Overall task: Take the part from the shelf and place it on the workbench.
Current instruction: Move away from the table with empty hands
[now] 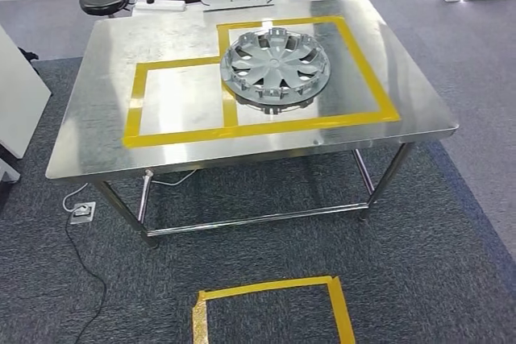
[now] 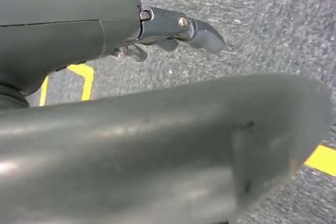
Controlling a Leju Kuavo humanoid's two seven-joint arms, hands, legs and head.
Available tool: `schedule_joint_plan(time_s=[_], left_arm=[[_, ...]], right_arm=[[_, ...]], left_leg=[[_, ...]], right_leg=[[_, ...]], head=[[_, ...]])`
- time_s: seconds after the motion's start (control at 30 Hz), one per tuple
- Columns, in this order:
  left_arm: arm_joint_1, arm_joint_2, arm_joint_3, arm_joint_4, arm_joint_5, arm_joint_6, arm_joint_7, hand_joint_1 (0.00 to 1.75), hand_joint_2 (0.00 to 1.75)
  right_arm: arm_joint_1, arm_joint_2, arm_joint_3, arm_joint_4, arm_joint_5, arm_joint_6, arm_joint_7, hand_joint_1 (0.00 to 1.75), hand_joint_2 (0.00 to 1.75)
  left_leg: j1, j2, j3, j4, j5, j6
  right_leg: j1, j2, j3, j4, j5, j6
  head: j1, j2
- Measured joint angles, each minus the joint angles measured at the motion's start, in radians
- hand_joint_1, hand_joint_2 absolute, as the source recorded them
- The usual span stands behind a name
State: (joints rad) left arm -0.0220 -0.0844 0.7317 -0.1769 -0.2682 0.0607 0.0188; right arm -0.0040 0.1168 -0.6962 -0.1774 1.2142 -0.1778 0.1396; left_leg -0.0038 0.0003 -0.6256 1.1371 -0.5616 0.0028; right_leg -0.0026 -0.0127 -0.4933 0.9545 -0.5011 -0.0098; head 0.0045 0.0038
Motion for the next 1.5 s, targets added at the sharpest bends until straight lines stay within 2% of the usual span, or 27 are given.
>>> schedule_joint_plan(time_s=[0.03, 0.07, 0.1, 0.13, 0.2, 0.27, 0.4, 0.43, 0.5, 0.57, 0.6, 0.63, 0.67, 0.73, 0.77, 0.8, 0.87, 0.93, 1.0, 1.07, 1.1, 1.13, 1.17, 1.23, 1.3, 1.4, 1.5], left_arm=[[0.0, 0.0, 0.0, 0.0, 0.0, 0.0, 0.0, 0.0, 0.0], [0.0, 0.001, 0.0, 0.0, 0.0, 0.0, 0.0, 0.0, 0.0], [0.0, 0.001, 0.0, 0.0, 0.0, 0.0, 0.0, 0.0, 0.0], [0.0, 0.002, 0.0, 0.0, 0.0, 0.0, 0.0, 0.0, 0.0], [0.0, 0.002, 0.0, 0.0, -0.001, 0.0, 0.0, 0.0, 0.0], [-0.002, 0.002, 0.0, 0.0, -0.002, 0.0, 0.001, 0.0, 0.0], [-0.001, 0.001, 0.0, 0.0, -0.003, 0.0, 0.001, 0.0, 0.0], [-0.001, 0.001, 0.0, 0.0, -0.003, 0.0, 0.001, 0.0, 0.0], [-0.002, 0.001, 0.0, 0.0, -0.003, 0.0, 0.001, 0.0, 0.0], [-0.001, 0.001, 0.0, 0.0, -0.003, 0.0, 0.001, 0.0, 0.0], [-0.001, 0.001, 0.0, 0.0, -0.003, 0.0, 0.001, 0.0, 0.0], [-0.001, 0.001, 0.0, 0.0, -0.003, 0.0, 0.001, 0.0, 0.0], [0.0, 0.0, 0.0, 0.0, -0.002, -0.001, 0.001, 0.0, 0.0], [0.0, 0.0, 0.0, 0.0, 0.0, -0.004, 0.002, 0.0, 0.0], [-0.001, 0.0, 0.0, 0.0, 0.001, -0.006, 0.002, 0.0, 0.0], [-0.002, 0.0, 0.001, 0.0, 0.002, -0.007, 0.003, 0.0, 0.0], [-0.002, 0.0, 0.001, 0.0, 0.004, -0.008, 0.004, 0.0, 0.0], [-0.002, 0.0, 0.001, 0.0, 0.004, -0.008, 0.005, 0.0, 0.0], [0.0, -0.001, 0.002, 0.0, 0.005, -0.008, 0.005, 0.0, 0.0], [0.0, -0.001, 0.002, 0.0, 0.005, -0.008, 0.005, 0.0, 0.0], [0.0, 0.0, 0.003, 0.0, 0.005, -0.008, 0.005, 0.0, 0.0], [0.001, 0.0, 0.004, 0.0, 0.005, -0.008, 0.005, 0.0, 0.0], [0.001, 0.0, 0.004, 0.0, 0.005, -0.008, 0.005, 0.0, 0.0], [0.0, 0.001, 0.005, 0.0, 0.005, -0.008, 0.005, 0.0, 0.0], [-0.002, 0.001, 0.005, 0.0, 0.005, -0.01, 0.005, 0.0, 0.0], [0.0, 0.001, 0.006, 0.0, 0.009, -0.015, 0.009, 0.0, 0.0], [0.0, 0.001, 0.006, 0.0, 0.011, -0.015, 0.011, 0.0, 0.0]], right_arm=[[0.0, 0.0, 0.0, 0.0, 0.0, 0.0, 0.0, 0.0, 0.0], [0.0, 0.0, 0.0, 0.0, 0.0, 0.0, 0.0, 0.0, 0.0], [0.001, 0.0, 0.0, 0.0, 0.0, 0.0, 0.0, 0.0, 0.0], [0.001, 0.0, 0.0, 0.0, 0.0, 0.0, 0.0, 0.0, 0.0], [0.001, 0.0, 0.0, 0.0, 0.0, 0.0, 0.0, 0.0, 0.0], [0.0, 0.0, 0.0, 0.0, 0.0, 0.0, 0.0, 0.0, 0.0], [-0.001, 0.0, 0.0, 0.0, 0.0, 0.0, 0.0, 0.0, 0.0], [0.0, 0.0, 0.0, 0.0, 0.0, 0.0, 0.0, 0.0, 0.0], [0.001, 0.0, 0.0, 0.0, 0.0, 0.0, 0.0, 0.0, 0.0], [0.001, 0.0, 0.0, 0.0, 0.0, 0.0, 0.0, 0.0, 0.0], [0.002, 0.0, 0.0, 0.0, 0.0, 0.0, 0.0, 0.0, 0.0], [0.003, 0.0, 0.0, 0.0, 0.0, 0.0, -0.001, 0.0, 0.0], [0.003, 0.0, 0.0, 0.0, 0.0, 0.0, -0.001, 0.0, 0.0], [0.002, 0.0, 0.0, 0.0, 0.0, 0.0, -0.001, 0.0, 0.0], [0.0, 0.0, 0.0, 0.0, 0.0, 0.0, -0.001, 0.0, 0.0], [-0.001, 0.0, 0.0, 0.0, 0.0, 0.0, -0.001, 0.0, 0.0], [0.0, 0.0, 0.0, 0.0, 0.0, 0.0, -0.002, 0.0, 0.0], [0.001, 0.0, 0.0, 0.0, 0.0, 0.0, -0.003, 0.0, 0.0], [0.001, 0.0, 0.0, 0.0, 0.0, 0.0, -0.003, 0.0, 0.0], [0.001, 0.0, 0.0, 0.0, 0.0, 0.001, -0.003, 0.0, 0.0], [0.002, 0.0, 0.0, 0.0, 0.0, 0.001, -0.003, 0.0, 0.0], [0.002, 0.0, 0.0, 0.0, 0.0, 0.001, -0.003, 0.0, 0.0], [0.002, 0.0, 0.0, 0.0, 0.0, 0.001, -0.003, 0.0, 0.0], [0.002, 0.0, 0.0, 0.0, 0.0, 0.001, -0.003, 0.0, 0.0], [0.001, 0.0, 0.0, 0.0, 0.001, 0.002, -0.003, 0.0, 0.0], [-0.001, 0.0, 0.001, 0.0, 0.01, 0.009, -0.003, 0.0, 0.0], [-0.001, 0.0, 0.002, 0.0, 0.013, 0.011, -0.003, 0.0, 0.0]], left_leg=[[0.004, 0.0, -0.022, 0.067, -0.039, -0.005], [0.008, 0.0, -0.037, 0.12, -0.064, -0.01], [0.011, 0.0, -0.038, 0.144, -0.068, -0.014], [0.013, 0.0, -0.021, 0.128, -0.053, -0.018], [0.019, 0.0, 0.053, 0.004, 0.004, -0.023], [0.019, -0.001, 0.105, -0.102, 0.031, -0.017], [0.014, -0.001, 0.1, -0.122, 0.04, 0.015], [0.015, 0.0, 0.098, -0.124, 0.046, 0.025], [0.016, 0.002, 0.088, -0.127, 0.057, 0.038], [0.013, 0.002, 0.074, -0.125, 0.065, 0.042], [0.012, 0.002, 0.068, -0.125, 0.07, 0.042], [0.01, 0.002, 0.063, -0.124, 0.073, 0.041], [0.009, 0.002, 0.06, -0.124, 0.076, 0.04], [0.007, 0.001, 0.057, -0.124, 0.082, 0.034], [0.006, 0.001, 0.055, -0.123, 0.084, 0.029], [0.005, 0.001, 0.054, -0.123, 0.087, 0.024], [0.007, 0.002, 0.053, -0.124, 0.093, 0.013], [0.009, 0.001, 0.048, -0.113, 0.082, 0.001], [0.012, 0.001, 0.017, -0.034, 0.021, -0.007], [0.014, 0.001, -0.031, 0.097, -0.052, -0.013], [0.014, 0.001, -0.043, 0.14, -0.067, -0.015], [0.014, 0.001, -0.039, 0.147, -0.06, -0.016], [0.014, 0.001, -0.017, 0.114, -0.036, -0.015], [0.013, 0.001, 0.053, -0.018, 0.024, -0.008], [0.01, 0.0, 0.094, -0.107, 0.046, 0.001], [0.006, 0.0, 0.091, -0.119, 0.046, 0.013], [0.005, 0.0, 0.091, -0.119, 0.047, 0.015]], right_leg=[[0.0, -0.001, -0.005, 0.001, 0.005, -0.001], [0.0, -0.001, -0.011, 0.004, 0.009, 0.001], [-0.001, -0.001, -0.018, 0.008, 0.012, 0.002], [-0.002, -0.001, -0.026, 0.014, 0.014, 0.004], [-0.005, -0.002, -0.039, 0.031, 0.013, 0.01], [-0.004, -0.001, -0.055, 0.05, 0.011, 0.021], [-0.005, 0.002, -0.072, 0.06, 0.014, 0.047], [-0.006, 0.003, -0.081, 0.077, -0.001, 0.052], [-0.008, 0.007, -0.122, 0.169, -0.066, 0.059], [-0.009, 0.009, -0.171, 0.297, -0.13, 0.063], [-0.009, 0.009, -0.179, 0.329, -0.14, 0.063], [-0.009, 0.009, -0.168, 0.322, -0.131, 0.061], [-0.008, 0.009, -0.135, 0.273, -0.105, 0.057], [-0.005, 0.009, -0.046, 0.123, -0.054, 0.047], [-0.003, 0.009, -0.015, 0.066, -0.04, 0.043], [0.0, 0.01, -0.001, 0.035, -0.037, 0.04], [0.002, 0.01, -0.002, 0.027, -0.034, 0.033], [-0.001, 0.007, -0.002, 0.02, -0.022, 0.021], [-0.004, 0.004, -0.003, 0.015, -0.01, 0.01], [-0.002, 0.003, -0.01, 0.018, -0.005, 0.006], [-0.002, 0.003, -0.015, 0.021, -0.003, 0.006], [-0.001, 0.002, -0.019, 0.025, -0.002, 0.006], [-0.001, 0.003, -0.022, 0.029, -0.003, 0.007], [0.001, 0.003, -0.026, 0.038, -0.005, 0.011], [0.003, 0.004, -0.033, 0.046, -0.007, 0.021], [0.002, 0.004, -0.041, 0.047, -0.001, 0.035], [0.001, 0.004, -0.041, 0.046, 0.0, 0.037]], head=[[-0.003, 0.0], [-0.004, 0.0], [-0.004, 0.0], [-0.004, 0.0], [-0.004, 0.0], [-0.006, 0.0], [-0.003, 0.0], [-0.001, 0.0], [0.007, 0.0], [0.012, 0.0], [0.012, 0.0], [0.012, 0.0], [0.012, 0.0], [0.013, 0.0], [0.012, 0.0], [0.012, 0.0], [0.011, 0.0], [0.011, 0.0], [0.006, 0.0], [0.002, 0.0], [0.002, 0.0], [0.002, 0.0], [0.001, 0.0], [0.001, 0.0], [0.0, 0.0], [0.001, 0.0], [0.0, 0.0]])
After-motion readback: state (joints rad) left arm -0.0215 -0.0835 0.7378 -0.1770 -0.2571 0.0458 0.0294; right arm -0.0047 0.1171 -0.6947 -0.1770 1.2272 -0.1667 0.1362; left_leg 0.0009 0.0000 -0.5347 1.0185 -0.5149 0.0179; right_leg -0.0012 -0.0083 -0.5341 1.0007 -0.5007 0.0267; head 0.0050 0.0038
